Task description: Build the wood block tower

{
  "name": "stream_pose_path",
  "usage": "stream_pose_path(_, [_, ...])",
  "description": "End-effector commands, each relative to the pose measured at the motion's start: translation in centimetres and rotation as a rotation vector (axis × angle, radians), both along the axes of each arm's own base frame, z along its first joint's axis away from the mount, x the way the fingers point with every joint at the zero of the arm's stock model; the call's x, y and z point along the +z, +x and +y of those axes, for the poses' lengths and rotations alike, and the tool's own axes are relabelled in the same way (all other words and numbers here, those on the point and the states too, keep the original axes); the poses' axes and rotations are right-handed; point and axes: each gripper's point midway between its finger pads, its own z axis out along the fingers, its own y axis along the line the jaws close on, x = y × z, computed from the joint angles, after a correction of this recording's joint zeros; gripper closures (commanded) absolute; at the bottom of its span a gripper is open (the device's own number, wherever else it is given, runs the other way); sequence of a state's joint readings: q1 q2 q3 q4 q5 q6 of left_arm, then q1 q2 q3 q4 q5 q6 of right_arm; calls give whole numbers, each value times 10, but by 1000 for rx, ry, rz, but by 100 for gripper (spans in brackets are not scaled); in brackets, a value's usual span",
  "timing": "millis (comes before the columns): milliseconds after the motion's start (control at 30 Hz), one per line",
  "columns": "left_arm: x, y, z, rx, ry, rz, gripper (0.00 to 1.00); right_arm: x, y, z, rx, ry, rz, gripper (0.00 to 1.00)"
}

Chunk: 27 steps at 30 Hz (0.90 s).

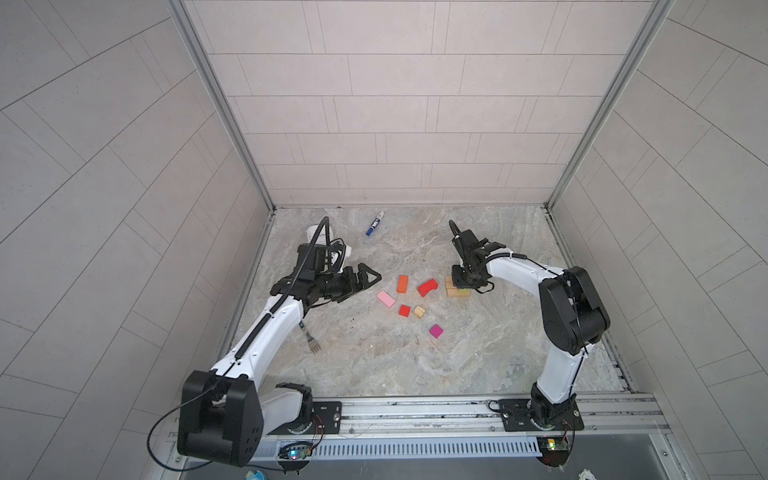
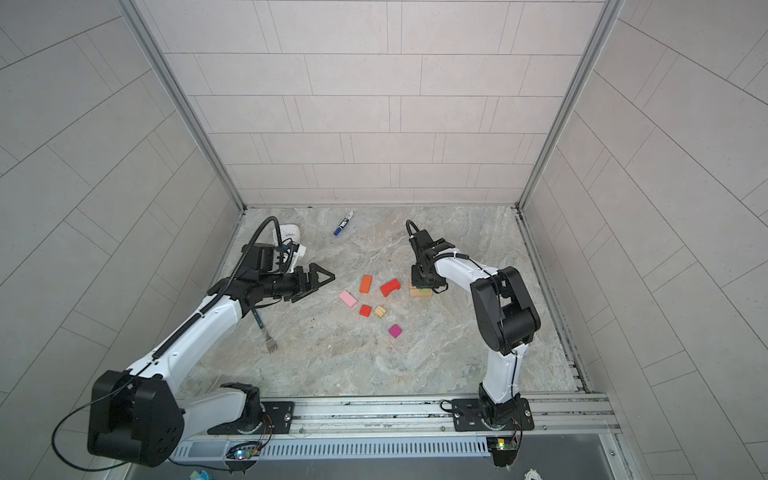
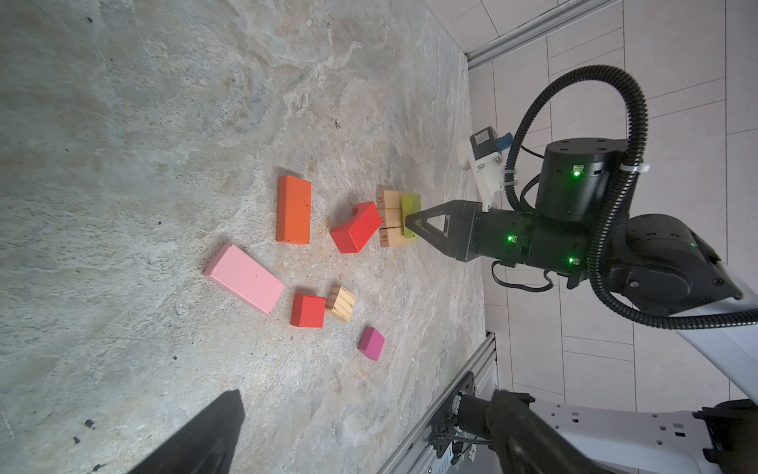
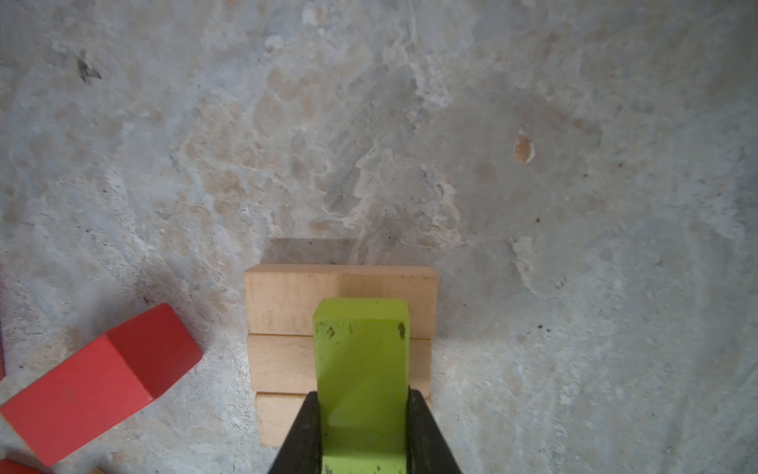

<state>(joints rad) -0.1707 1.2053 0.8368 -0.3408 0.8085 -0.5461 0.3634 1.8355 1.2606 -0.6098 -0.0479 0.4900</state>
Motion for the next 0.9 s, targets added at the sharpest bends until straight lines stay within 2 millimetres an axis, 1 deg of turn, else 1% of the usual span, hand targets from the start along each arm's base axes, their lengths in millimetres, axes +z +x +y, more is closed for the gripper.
stream_pose_path(0, [-1, 0, -2, -9, -1, -12, 0, -1, 0, -3, -9, -7, 8, 85])
stream_pose_path(867, [-1, 0, -1, -8, 0, -12, 0, -9, -3, -6, -14, -21, 22, 84])
